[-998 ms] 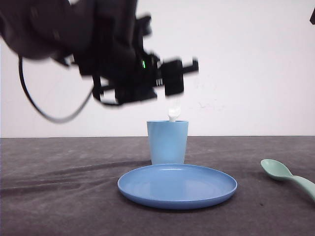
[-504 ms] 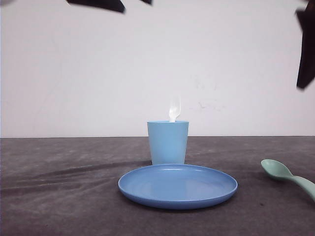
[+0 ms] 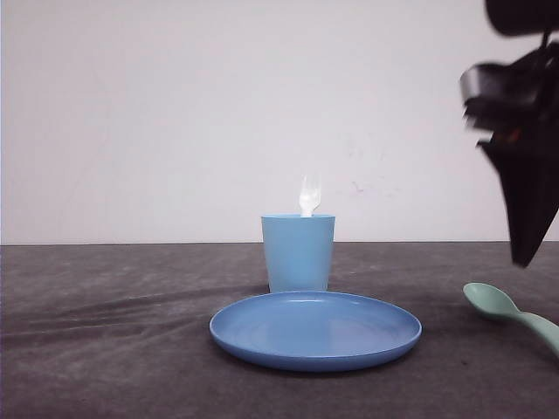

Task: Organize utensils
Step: 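Lower the right gripper onto the mint-green spoon and grasp its handle, then lift the green spoon with the right gripper and move it over the cup, then lower the spoon into the cup beside the fork and open the right gripper, then lower the open right gripper around the blue cup and close on it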

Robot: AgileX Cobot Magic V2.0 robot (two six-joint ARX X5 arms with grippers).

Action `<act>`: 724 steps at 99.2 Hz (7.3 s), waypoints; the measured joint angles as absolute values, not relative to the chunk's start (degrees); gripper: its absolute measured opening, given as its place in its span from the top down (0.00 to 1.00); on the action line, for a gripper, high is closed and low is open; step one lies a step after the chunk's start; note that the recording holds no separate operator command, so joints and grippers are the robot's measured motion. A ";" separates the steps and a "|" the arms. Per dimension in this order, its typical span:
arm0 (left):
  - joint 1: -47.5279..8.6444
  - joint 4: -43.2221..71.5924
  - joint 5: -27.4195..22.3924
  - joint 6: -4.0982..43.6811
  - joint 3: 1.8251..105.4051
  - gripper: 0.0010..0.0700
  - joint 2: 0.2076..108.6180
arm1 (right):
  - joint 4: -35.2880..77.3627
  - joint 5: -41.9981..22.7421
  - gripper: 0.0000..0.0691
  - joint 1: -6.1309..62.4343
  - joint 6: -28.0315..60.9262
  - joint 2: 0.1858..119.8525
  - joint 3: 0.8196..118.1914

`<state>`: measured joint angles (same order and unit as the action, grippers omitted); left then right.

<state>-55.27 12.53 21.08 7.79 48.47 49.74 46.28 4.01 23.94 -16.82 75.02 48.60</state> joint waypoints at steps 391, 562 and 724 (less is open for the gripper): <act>-56.05 23.18 19.16 15.11 48.47 0.55 49.10 | 0.36 -1.52 0.57 40.12 -7.29 67.51 48.75; -56.05 23.79 19.16 15.75 48.47 0.55 49.10 | 1.69 -4.71 0.02 43.48 -19.64 90.80 48.75; -56.05 23.77 19.16 14.61 48.47 0.55 49.10 | -10.15 -2.63 0.02 39.27 -21.54 98.26 50.28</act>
<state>-56.05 23.77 19.16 14.61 48.47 49.10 -10.15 -2.63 39.27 -21.54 98.26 50.28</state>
